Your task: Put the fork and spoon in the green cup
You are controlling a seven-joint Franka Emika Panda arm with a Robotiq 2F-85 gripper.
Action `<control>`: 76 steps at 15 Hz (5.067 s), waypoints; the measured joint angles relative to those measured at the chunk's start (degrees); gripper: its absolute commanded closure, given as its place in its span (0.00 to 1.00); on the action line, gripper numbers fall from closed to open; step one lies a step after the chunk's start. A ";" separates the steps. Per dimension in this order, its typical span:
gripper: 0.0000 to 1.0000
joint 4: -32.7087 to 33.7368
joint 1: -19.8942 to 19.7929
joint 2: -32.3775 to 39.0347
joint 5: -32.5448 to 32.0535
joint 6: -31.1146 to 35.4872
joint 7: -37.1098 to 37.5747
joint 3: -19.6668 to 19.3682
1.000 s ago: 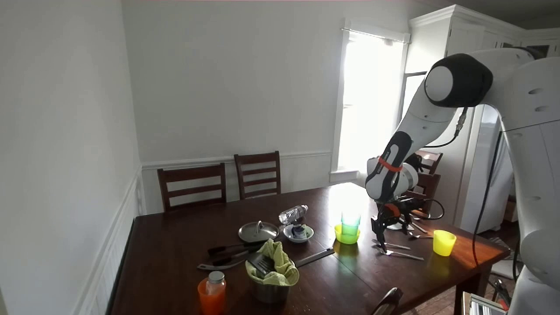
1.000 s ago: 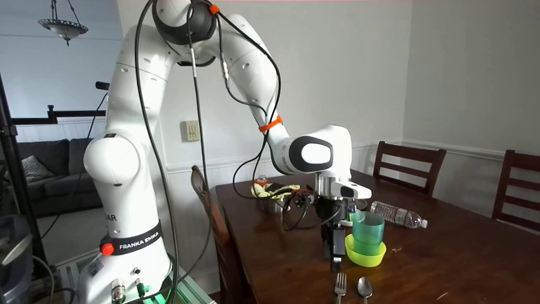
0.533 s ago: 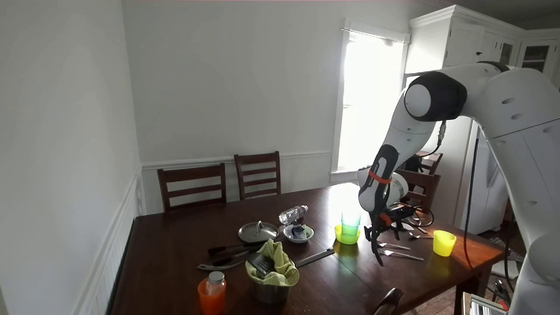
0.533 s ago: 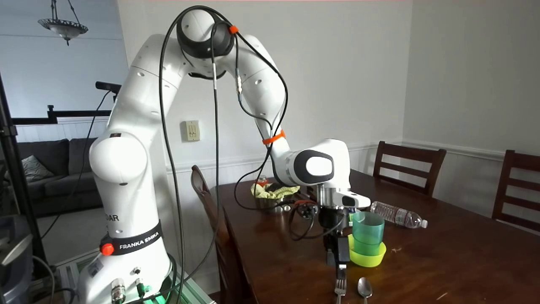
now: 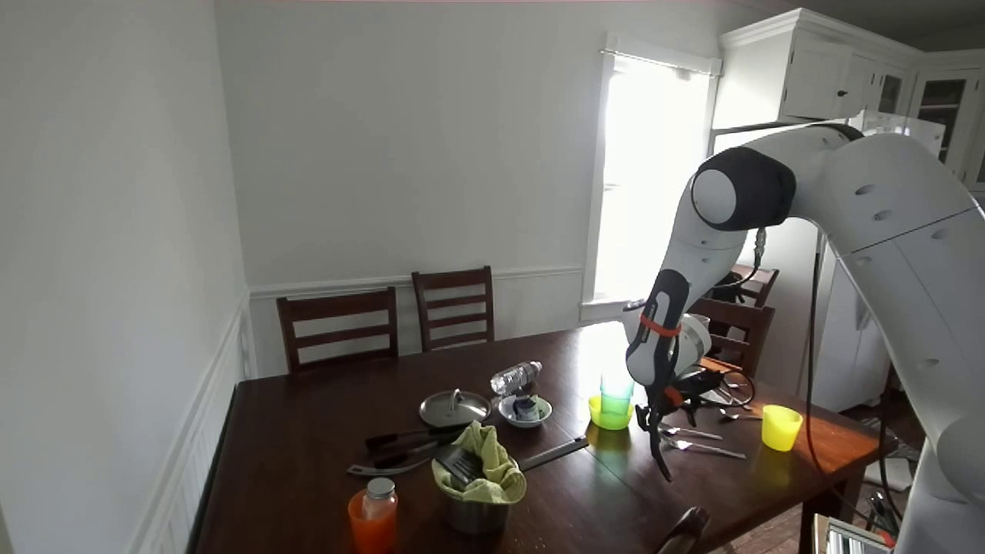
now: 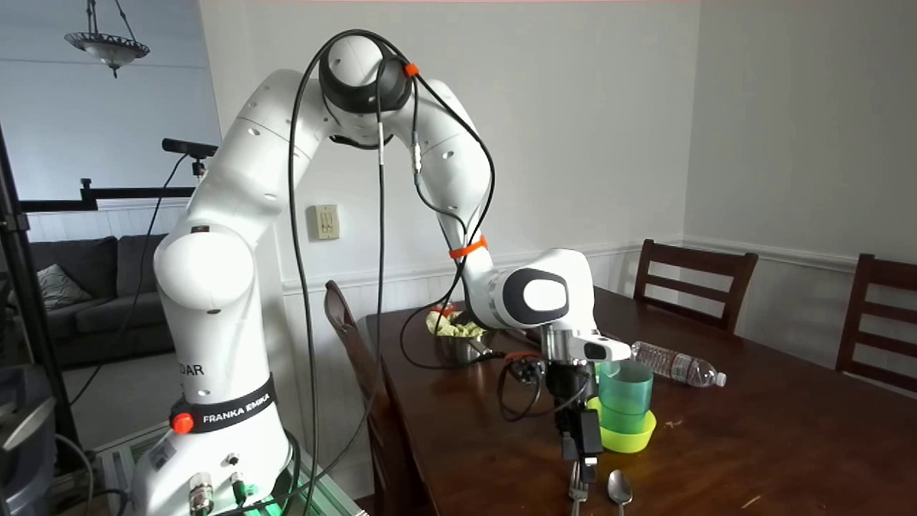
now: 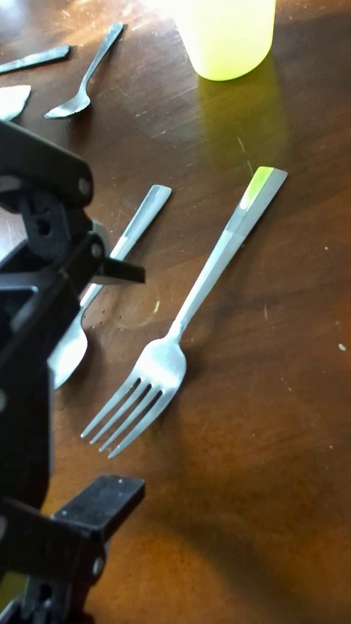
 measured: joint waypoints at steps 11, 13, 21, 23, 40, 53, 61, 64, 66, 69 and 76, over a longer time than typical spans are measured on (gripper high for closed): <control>0.59 1.53 1.34 2.76 1.30 1.39 0.11 -0.07; 0.73 1.64 1.58 2.76 1.66 1.39 0.11 -0.07; 0.99 2.47 2.12 3.24 1.95 1.31 0.11 -1.18; 0.99 2.94 2.16 3.35 1.95 1.23 0.11 -1.59; 0.98 2.77 3.72 -5.22 1.91 -2.40 -0.08 -3.97; 0.03 -1.01 -6.26 -6.85 6.26 -4.24 -17.09 2.99; 0.00 -4.06 -14.53 -6.93 8.04 -0.29 -33.56 6.72; 0.00 -4.03 -14.24 -6.87 8.04 -0.30 -33.41 6.70; 0.00 -4.03 -14.17 -6.87 8.04 -0.30 -33.39 6.69; 0.00 -3.90 -14.34 -6.24 8.05 0.22 -33.49 6.93; 0.00 -3.14 -15.70 -3.03 12.72 10.09 -32.57 9.02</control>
